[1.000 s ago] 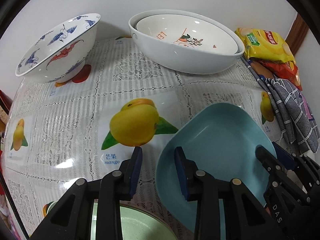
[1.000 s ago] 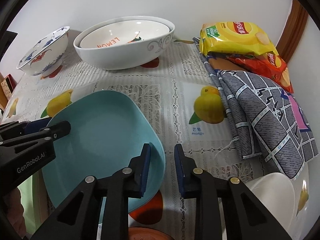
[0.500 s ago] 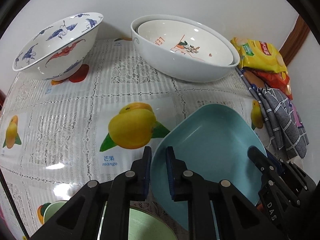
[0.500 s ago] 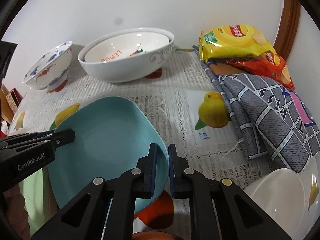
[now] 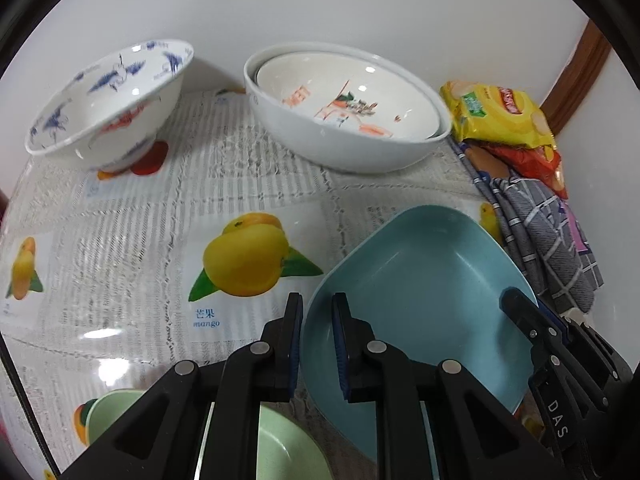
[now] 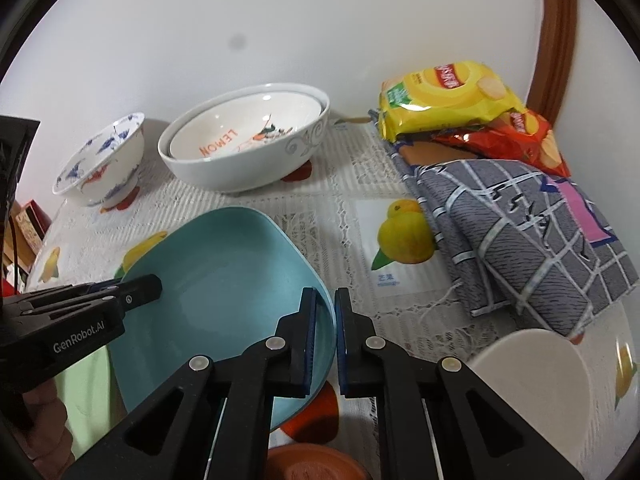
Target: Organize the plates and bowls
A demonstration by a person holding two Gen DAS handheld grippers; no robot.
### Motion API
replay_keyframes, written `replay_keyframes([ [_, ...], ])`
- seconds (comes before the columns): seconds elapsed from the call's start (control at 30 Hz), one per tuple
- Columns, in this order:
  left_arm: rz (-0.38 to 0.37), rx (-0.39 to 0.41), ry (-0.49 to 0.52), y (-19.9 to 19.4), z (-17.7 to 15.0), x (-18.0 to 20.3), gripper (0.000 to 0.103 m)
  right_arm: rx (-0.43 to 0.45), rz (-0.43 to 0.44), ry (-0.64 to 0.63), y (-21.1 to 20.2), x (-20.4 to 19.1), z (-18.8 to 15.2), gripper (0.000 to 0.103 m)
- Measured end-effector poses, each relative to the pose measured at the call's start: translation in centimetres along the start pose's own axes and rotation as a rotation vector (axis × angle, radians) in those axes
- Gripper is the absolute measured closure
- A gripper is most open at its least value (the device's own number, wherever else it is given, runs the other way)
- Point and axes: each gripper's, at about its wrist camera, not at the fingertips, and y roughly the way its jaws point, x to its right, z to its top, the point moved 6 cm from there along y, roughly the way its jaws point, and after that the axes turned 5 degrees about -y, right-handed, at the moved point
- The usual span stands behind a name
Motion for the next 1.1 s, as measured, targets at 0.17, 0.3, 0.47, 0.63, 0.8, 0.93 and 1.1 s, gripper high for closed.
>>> replay_keyframes([
  [0.17,0.009,0.035,0.029,-2.5,0.1,0.9,0.088,0.034,0.019,0.036,-2.6,0.4,-0.1,0.095],
  [0.3,-0.036,0.038,0.044,-4.3,-0.5,1.8,0.088,0.05,0.011,0.056,-5.4,1.0,-0.6,0.096],
  [0.47,-0.07,0.037,0.073,-6.4,-2.1,3.1,0.088,0.061,-0.014,0.081,-8.8,1.8,-1.7,0.096],
  [0.63,-0.062,0.054,0.091,-9.4,-4.0,3.5,0.088,0.074,-0.006,0.102,-11.8,2.1,-3.0,0.096],
  [0.8,-0.057,0.074,0.092,-12.4,-5.8,2.8,0.089,0.099,0.013,0.11,-14.6,1.5,-4.4,0.096],
  [0.93,-0.058,0.086,0.083,-14.3,-7.3,2.3,0.089,0.119,0.018,0.1,-17.0,0.5,-5.3,0.096],
  [1.1,-0.043,0.112,0.074,-16.9,-8.8,1.9,0.089,0.138,0.028,0.096,-19.2,-0.3,-6.2,0.096],
])
